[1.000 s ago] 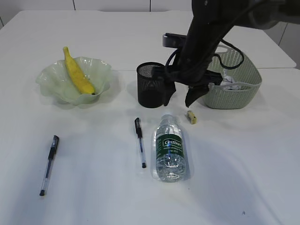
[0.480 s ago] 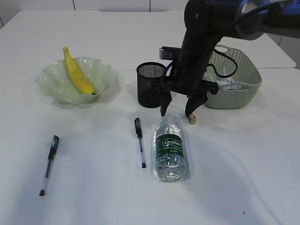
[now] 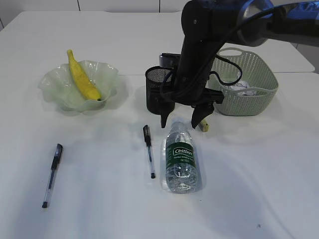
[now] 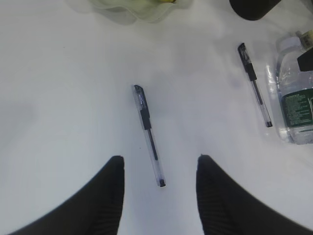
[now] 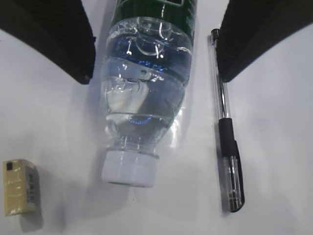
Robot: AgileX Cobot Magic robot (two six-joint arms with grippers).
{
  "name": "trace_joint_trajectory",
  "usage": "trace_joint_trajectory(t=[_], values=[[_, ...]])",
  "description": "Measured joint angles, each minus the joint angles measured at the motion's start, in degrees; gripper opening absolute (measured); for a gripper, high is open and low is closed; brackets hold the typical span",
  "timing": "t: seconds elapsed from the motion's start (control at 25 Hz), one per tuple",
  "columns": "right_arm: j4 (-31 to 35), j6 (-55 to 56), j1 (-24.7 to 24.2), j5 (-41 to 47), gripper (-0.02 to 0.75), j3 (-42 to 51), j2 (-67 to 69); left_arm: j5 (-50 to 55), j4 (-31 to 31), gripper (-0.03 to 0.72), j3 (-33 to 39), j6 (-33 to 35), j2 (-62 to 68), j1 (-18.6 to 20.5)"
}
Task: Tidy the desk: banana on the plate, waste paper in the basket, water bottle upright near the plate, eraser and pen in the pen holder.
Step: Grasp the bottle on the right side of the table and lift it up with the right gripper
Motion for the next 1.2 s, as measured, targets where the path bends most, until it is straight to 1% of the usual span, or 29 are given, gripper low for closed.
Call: trace_joint_trajectory(t=[0.36, 1.2], values=[[-0.2, 0.2, 0.0, 0.0, 0.572, -0.2, 4.1, -0.7, 0.0, 0.339, 0.0, 0.0, 0.0, 0.0], [-0.3, 0.2, 0.0, -1.8, 0.572, -0.3, 5.4, -0.7, 0.0, 0.339, 0.0, 0.0, 0.0, 0.0]])
